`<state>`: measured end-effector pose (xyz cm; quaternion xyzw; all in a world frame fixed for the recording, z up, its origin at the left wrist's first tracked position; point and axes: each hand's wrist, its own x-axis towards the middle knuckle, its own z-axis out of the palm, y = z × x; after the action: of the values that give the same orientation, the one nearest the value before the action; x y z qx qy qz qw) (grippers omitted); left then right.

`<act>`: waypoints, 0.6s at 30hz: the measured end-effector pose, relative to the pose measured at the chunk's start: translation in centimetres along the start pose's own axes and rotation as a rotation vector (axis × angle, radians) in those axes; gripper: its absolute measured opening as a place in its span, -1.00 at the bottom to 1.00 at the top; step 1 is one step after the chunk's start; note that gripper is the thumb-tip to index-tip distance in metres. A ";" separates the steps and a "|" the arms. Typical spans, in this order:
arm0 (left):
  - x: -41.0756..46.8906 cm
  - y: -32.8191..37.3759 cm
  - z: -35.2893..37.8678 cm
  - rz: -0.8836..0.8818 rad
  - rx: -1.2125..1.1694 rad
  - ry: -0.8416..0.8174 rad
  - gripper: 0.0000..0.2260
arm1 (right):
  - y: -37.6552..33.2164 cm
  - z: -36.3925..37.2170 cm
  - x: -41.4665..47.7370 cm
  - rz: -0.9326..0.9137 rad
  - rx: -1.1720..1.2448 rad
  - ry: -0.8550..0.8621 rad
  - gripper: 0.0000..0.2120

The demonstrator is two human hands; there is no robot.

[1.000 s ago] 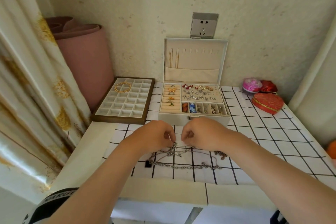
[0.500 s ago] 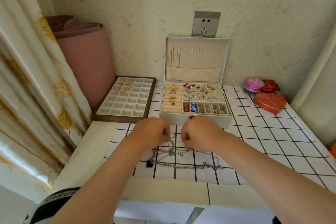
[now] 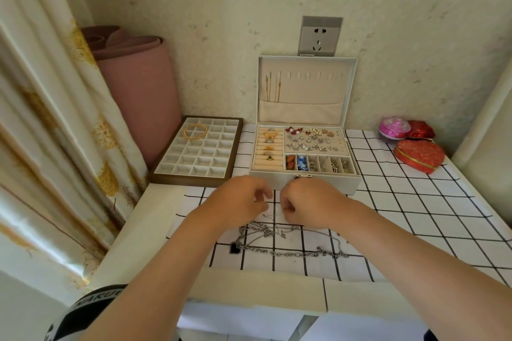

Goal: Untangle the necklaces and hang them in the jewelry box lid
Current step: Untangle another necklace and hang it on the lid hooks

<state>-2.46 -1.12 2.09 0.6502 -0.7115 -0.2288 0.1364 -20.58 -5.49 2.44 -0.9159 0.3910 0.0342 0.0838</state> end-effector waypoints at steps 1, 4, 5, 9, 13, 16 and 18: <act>0.2 0.3 0.4 0.020 -0.049 -0.015 -0.78 | 0.3 -0.1 0.0 0.035 0.087 -0.004 -0.89; 0.7 1.0 1.1 0.006 -0.244 -0.088 -0.79 | 0.9 -0.8 -0.2 0.115 0.403 0.035 -0.91; 0.9 1.1 1.1 -0.011 -0.295 -0.097 -0.83 | 1.1 -1.0 -0.3 0.129 0.491 0.059 -0.90; 1.4 1.3 0.4 -0.018 -0.330 -0.038 -0.93 | 1.0 -1.6 -0.4 0.180 0.772 0.076 -0.89; 1.3 1.3 -0.6 -0.069 -0.462 0.022 -0.88 | 0.7 -1.7 -0.1 0.215 1.019 0.086 -0.87; 1.2 1.1 -1.4 -0.117 -0.648 0.070 -0.87 | 0.6 -1.8 0.3 0.225 1.188 0.116 -0.85; 1.1 0.9 -1.8 -0.135 -0.774 0.085 -0.84 | 0.7 -1.8 0.5 0.247 1.285 0.150 -0.85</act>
<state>-2.49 -2.42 4.02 0.6051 -0.5218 -0.4614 0.3856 -20.77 -6.66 4.10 -0.6319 0.4406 -0.2604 0.5820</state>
